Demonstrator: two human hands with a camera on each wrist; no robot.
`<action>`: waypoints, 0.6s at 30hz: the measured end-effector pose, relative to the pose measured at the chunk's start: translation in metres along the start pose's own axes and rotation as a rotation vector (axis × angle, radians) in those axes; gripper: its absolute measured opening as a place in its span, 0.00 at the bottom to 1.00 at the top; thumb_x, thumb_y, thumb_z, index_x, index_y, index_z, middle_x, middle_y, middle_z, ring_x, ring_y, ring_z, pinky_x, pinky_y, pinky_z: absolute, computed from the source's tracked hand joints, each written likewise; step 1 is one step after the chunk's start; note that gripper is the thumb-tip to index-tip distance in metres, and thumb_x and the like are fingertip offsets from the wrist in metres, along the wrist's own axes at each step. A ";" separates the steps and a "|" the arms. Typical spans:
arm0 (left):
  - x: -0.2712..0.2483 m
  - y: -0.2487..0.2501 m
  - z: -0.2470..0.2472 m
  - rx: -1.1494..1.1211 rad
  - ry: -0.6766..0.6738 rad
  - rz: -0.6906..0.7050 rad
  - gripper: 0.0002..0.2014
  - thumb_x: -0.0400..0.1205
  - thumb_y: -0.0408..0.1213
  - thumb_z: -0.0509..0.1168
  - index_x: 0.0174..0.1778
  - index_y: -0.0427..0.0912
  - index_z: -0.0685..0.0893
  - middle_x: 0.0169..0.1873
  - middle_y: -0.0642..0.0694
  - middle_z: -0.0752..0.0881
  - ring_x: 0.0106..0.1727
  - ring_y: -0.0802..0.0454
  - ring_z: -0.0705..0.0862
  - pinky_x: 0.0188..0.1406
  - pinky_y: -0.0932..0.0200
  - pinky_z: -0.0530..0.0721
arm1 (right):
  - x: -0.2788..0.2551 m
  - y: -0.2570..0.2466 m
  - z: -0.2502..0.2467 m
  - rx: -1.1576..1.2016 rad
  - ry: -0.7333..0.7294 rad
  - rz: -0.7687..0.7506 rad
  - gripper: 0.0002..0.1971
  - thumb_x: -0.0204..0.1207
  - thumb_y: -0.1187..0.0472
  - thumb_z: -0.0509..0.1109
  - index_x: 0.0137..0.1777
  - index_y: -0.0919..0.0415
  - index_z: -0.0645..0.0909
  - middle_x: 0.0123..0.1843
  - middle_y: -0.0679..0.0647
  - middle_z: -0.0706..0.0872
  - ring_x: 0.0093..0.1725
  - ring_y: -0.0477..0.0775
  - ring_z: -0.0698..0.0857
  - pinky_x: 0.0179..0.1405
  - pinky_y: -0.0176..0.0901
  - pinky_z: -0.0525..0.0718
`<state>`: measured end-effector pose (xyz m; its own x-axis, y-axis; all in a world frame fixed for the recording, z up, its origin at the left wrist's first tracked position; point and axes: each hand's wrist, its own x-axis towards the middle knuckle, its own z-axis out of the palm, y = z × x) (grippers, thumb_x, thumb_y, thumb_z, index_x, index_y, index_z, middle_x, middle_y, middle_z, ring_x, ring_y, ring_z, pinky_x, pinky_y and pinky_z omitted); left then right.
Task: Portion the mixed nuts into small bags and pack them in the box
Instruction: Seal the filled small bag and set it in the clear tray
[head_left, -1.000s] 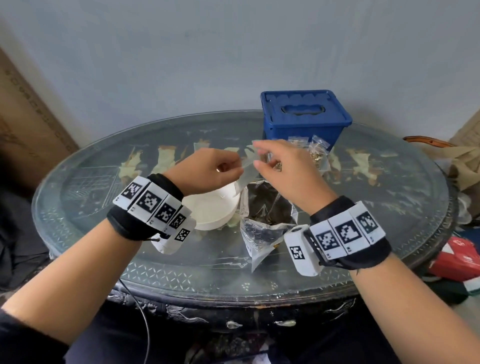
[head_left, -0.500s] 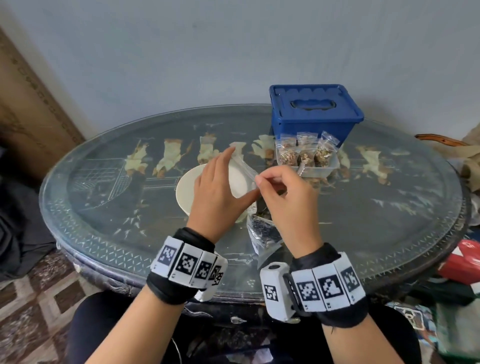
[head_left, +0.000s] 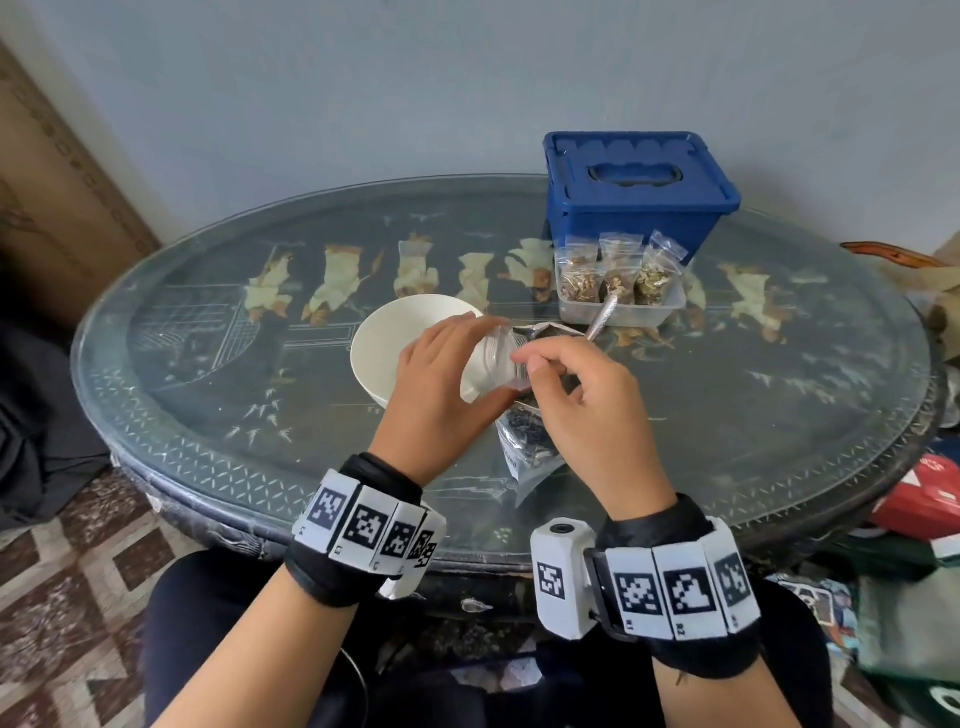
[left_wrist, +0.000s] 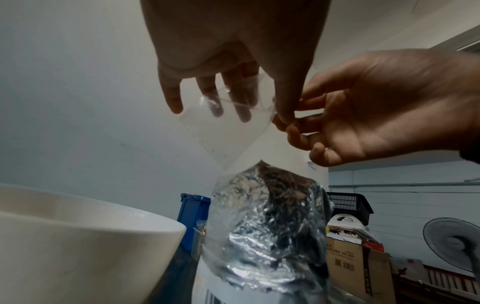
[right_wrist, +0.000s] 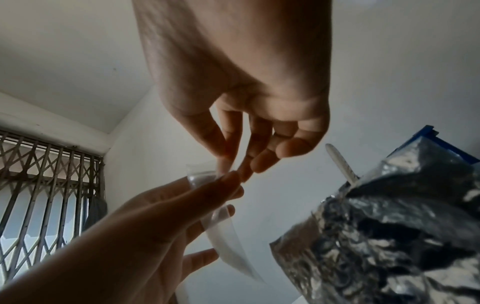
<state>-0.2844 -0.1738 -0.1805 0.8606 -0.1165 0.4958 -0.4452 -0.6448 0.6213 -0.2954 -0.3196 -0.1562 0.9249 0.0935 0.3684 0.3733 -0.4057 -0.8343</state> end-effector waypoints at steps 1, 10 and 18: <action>-0.002 -0.001 -0.001 0.011 -0.015 0.015 0.22 0.73 0.54 0.62 0.62 0.56 0.70 0.59 0.52 0.83 0.66 0.55 0.73 0.67 0.48 0.70 | 0.000 -0.001 -0.001 -0.021 -0.024 0.008 0.09 0.78 0.68 0.64 0.49 0.59 0.87 0.45 0.53 0.87 0.43 0.43 0.83 0.38 0.22 0.74; -0.012 -0.001 -0.007 0.152 0.003 0.139 0.23 0.73 0.53 0.63 0.62 0.49 0.72 0.56 0.48 0.85 0.63 0.53 0.75 0.65 0.47 0.68 | -0.005 -0.015 -0.003 -0.188 -0.108 0.021 0.12 0.73 0.58 0.74 0.55 0.56 0.87 0.47 0.49 0.87 0.47 0.48 0.83 0.51 0.37 0.80; -0.014 -0.011 -0.012 0.198 0.037 0.133 0.22 0.75 0.58 0.62 0.57 0.46 0.79 0.51 0.50 0.87 0.57 0.55 0.79 0.63 0.48 0.70 | 0.000 -0.005 -0.005 -0.109 -0.006 -0.061 0.07 0.76 0.60 0.70 0.50 0.59 0.86 0.42 0.50 0.86 0.40 0.42 0.80 0.40 0.22 0.75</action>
<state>-0.2938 -0.1562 -0.1873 0.7862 -0.1850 0.5896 -0.4937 -0.7618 0.4194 -0.2976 -0.3223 -0.1499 0.9015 0.1260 0.4141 0.4188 -0.4954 -0.7610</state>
